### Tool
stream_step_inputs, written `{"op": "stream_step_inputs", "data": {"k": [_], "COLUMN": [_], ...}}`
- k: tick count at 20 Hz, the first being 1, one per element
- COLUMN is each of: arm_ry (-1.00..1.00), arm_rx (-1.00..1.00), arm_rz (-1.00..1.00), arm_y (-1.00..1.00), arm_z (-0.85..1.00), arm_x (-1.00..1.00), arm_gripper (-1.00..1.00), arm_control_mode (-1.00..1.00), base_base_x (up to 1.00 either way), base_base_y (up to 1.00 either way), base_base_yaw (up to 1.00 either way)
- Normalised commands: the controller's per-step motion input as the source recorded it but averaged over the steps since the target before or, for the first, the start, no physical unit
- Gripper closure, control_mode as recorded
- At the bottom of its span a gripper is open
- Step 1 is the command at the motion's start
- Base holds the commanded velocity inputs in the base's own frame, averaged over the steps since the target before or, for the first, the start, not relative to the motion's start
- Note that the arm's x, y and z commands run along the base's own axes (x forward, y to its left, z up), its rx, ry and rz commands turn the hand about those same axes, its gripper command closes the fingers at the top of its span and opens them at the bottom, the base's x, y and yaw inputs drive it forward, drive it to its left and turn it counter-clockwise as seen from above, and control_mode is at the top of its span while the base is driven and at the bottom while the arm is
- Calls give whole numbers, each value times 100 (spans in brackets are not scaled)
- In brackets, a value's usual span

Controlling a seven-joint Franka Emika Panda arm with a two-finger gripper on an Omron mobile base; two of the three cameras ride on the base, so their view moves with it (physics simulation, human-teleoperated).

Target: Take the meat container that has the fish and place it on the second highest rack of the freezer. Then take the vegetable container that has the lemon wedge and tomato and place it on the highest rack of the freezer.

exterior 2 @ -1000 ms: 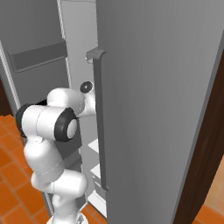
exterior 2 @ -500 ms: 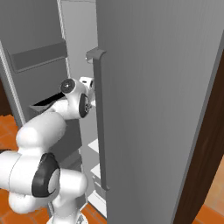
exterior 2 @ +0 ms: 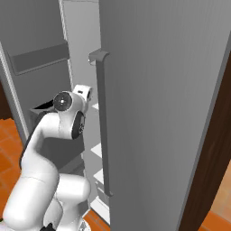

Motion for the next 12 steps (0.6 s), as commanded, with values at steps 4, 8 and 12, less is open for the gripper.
{"op": "stream_step_inputs", "data": {"k": [4, 8, 12], "arm_ry": [-9, 0, -2], "arm_rx": [0, 0, 0], "arm_rz": [4, 1, 0], "arm_y": [0, 0, 0], "arm_z": [1, 3, 34], "arm_x": [-100, -100, -96], "arm_gripper": [-100, -100, -100], "arm_control_mode": [-100, -100, -100], "base_base_x": [0, 0, 0], "base_base_y": [0, 0, 0], "base_base_yaw": [0, 0, 0]}}
